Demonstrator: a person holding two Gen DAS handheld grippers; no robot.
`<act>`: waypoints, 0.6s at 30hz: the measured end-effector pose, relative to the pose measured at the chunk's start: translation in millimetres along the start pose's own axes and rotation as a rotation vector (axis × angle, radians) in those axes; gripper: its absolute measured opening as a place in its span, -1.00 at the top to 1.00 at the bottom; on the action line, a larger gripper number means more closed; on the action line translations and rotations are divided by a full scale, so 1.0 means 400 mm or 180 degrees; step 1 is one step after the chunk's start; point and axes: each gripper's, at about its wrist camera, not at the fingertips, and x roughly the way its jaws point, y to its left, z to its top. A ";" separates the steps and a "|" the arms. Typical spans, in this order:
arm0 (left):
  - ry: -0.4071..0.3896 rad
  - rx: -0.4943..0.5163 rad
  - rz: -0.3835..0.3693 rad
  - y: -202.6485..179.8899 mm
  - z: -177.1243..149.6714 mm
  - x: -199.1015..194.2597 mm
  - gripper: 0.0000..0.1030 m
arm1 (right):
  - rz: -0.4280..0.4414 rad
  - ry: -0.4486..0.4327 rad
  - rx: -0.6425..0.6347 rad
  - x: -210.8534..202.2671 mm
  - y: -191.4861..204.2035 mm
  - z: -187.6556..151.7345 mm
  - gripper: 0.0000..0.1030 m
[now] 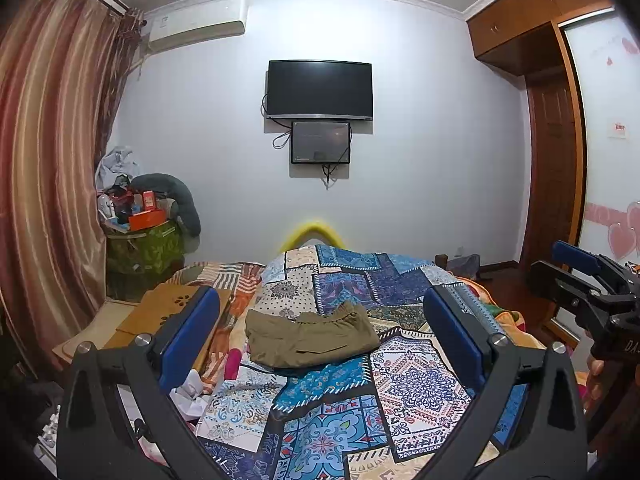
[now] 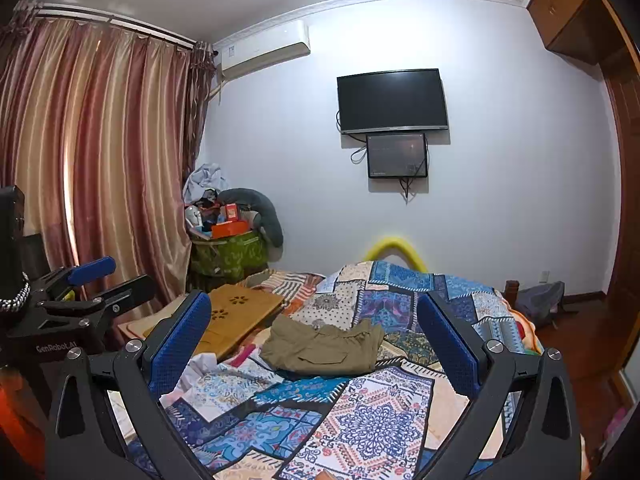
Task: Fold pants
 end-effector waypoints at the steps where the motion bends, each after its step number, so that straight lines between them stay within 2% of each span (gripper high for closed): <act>1: 0.0001 0.0003 -0.0005 -0.002 -0.002 0.000 -1.00 | 0.0001 0.0000 0.0002 -0.001 0.000 0.000 -0.98; 8: 0.0000 0.0029 0.0012 -0.006 -0.002 0.000 -1.00 | 0.0004 0.0010 0.0000 -0.001 -0.002 0.001 -0.98; 18: 0.0051 -0.0035 -0.0082 -0.003 -0.003 0.006 -1.00 | -0.0006 0.0012 0.0020 -0.008 -0.011 -0.004 -0.98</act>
